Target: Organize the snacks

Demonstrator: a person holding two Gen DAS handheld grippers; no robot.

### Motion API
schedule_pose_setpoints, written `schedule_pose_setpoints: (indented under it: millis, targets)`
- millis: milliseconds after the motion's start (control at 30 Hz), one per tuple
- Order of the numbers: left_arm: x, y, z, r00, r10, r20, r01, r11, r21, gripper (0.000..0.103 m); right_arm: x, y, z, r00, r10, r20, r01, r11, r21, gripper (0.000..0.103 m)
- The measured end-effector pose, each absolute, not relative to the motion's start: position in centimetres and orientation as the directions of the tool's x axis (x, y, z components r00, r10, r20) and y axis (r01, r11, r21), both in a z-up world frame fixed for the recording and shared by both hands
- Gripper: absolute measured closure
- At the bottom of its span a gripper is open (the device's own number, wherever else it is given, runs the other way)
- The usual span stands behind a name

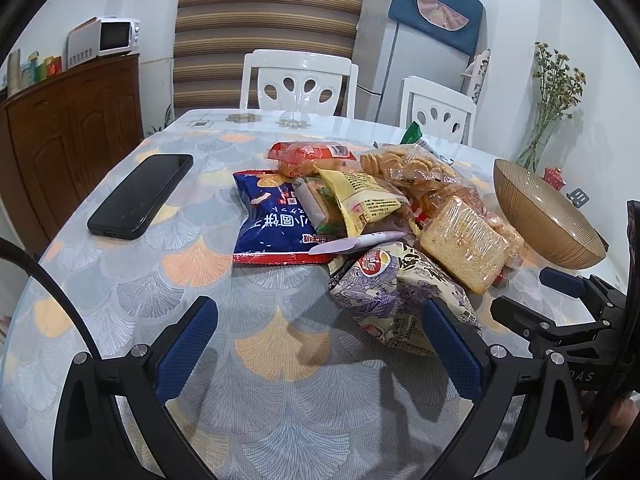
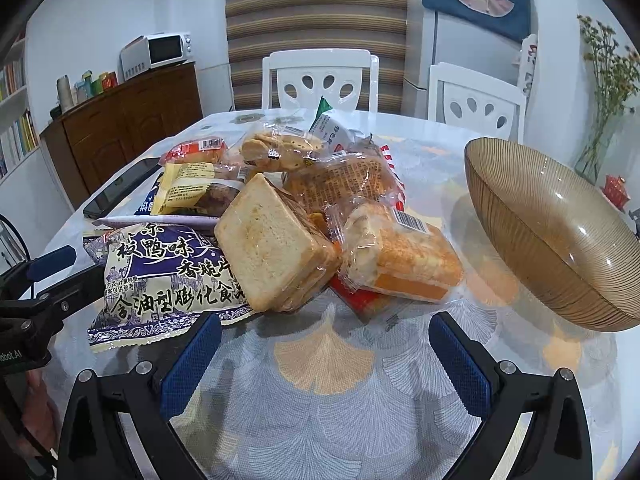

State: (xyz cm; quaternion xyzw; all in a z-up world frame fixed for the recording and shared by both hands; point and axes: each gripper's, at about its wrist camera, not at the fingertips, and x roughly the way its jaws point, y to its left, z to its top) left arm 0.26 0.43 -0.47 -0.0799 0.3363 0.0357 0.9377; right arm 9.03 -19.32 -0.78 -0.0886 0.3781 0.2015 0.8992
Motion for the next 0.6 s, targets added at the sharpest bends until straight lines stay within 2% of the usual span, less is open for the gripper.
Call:
schedule_pose_setpoints:
  millis: [600]
  targets:
    - [0.22, 0.41, -0.53, 0.770, -0.013, -0.638, -0.118, 0.980, -0.163, 0.001, 9.00, -18.99, -1.01, 0.628, 0.290, -0.722, -0.430, 0.903, -0.012, 0.000]
